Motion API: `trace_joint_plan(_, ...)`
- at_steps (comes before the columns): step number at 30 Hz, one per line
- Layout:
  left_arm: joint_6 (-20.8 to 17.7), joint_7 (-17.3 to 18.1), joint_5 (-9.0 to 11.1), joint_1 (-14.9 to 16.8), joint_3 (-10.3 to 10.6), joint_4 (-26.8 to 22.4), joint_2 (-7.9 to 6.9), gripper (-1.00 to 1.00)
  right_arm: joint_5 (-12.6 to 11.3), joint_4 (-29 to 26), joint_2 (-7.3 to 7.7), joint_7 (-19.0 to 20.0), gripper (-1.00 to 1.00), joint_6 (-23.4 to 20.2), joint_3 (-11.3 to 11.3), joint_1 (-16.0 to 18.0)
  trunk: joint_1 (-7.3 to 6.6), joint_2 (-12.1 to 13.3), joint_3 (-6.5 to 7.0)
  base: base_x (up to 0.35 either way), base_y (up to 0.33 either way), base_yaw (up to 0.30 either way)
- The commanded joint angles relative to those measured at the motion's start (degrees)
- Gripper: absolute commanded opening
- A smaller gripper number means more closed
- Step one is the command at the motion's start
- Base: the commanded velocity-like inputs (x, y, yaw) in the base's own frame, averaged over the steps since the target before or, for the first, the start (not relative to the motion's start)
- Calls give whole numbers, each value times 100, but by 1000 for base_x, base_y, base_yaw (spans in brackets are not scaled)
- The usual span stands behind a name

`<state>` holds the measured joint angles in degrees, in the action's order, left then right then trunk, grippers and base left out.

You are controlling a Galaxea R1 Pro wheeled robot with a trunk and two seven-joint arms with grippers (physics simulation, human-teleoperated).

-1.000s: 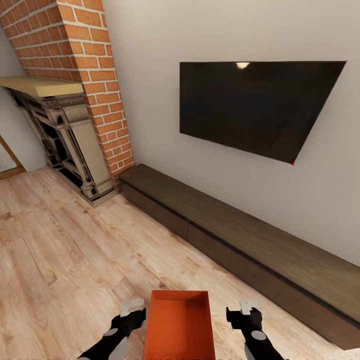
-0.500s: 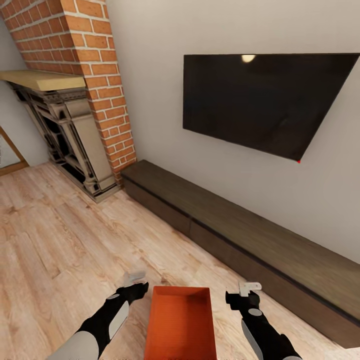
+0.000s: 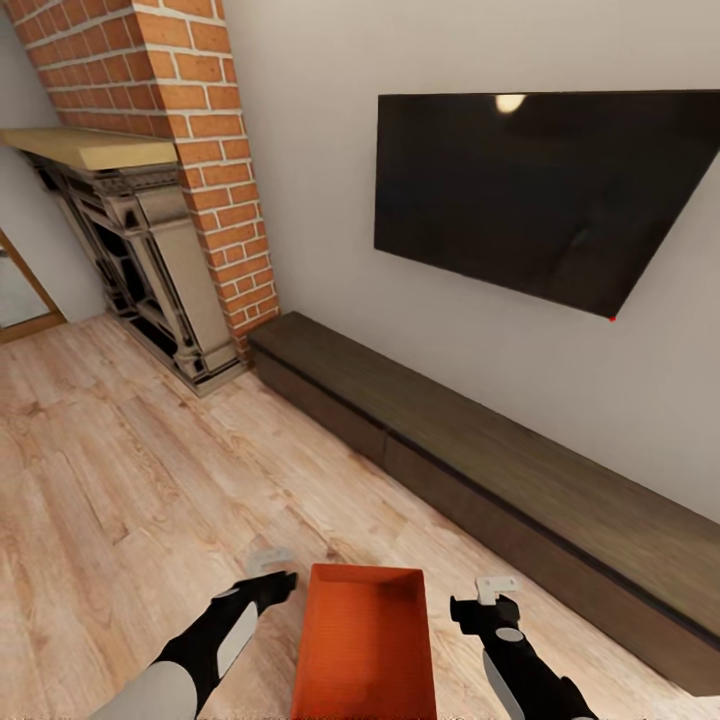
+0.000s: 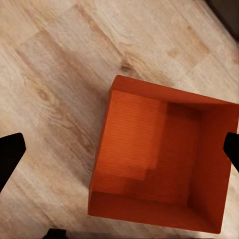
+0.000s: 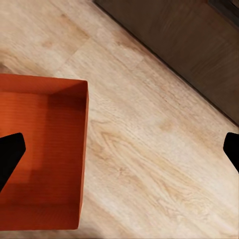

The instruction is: Move the two storage containers from the living room to the garage. In the garage, place one container on the floor and stack the other container on top of it (either order is fine).

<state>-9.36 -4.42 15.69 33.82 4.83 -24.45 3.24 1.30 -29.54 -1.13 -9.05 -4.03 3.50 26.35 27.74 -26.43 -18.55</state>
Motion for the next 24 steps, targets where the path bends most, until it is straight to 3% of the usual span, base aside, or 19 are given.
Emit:
trace_joint_plan(1,-5,-48,67,1,43,-14,-22,100,13,-13,2,-43,100,-29,34,2,2,-9,-17,0,0,17)
trace_joint_plan(12,22,-29,52,2,78,-116,-8,100,3,0,2,-43,100,155,18,2,2,-9,-117,0,0,3)
trace_joint_plan(24,-21,27,42,1,88,119,1,100,-24,30,-1,-44,100,132,39,2,2,-9,-229,0,0,0)
